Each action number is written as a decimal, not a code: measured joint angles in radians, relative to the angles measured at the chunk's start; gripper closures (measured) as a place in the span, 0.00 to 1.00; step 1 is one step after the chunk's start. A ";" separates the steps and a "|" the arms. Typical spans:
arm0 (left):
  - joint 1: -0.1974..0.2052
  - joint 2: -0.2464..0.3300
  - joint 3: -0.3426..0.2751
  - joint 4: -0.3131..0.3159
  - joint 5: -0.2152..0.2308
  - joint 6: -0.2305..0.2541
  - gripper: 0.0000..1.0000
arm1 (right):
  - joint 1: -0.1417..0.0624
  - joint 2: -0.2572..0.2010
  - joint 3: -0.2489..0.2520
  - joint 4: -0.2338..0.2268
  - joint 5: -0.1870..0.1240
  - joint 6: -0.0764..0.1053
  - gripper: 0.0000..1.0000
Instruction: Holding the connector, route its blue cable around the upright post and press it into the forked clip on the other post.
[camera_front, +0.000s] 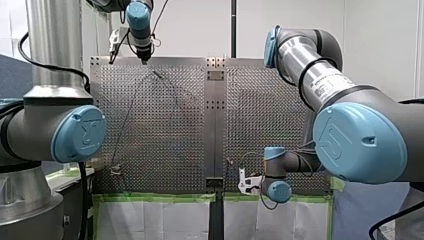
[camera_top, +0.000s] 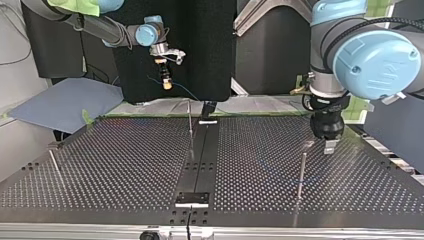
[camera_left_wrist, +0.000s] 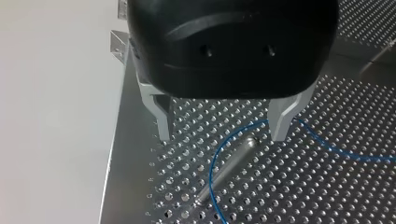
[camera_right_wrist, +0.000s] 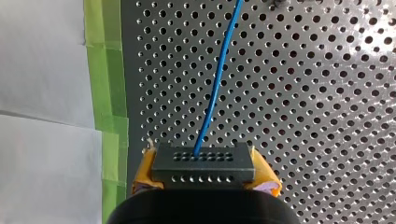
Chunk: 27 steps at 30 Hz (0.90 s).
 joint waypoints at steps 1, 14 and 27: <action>0.000 0.000 -0.001 0.000 -0.002 0.001 0.00 | 0.000 0.000 0.000 0.000 0.000 0.000 1.00; -0.002 -0.001 -0.003 0.008 -0.006 0.021 0.00 | -0.001 -0.001 0.000 0.001 0.000 -0.001 1.00; -0.077 -0.017 -0.003 0.112 0.078 0.141 0.00 | 0.003 -0.003 -0.001 0.005 0.000 -0.002 1.00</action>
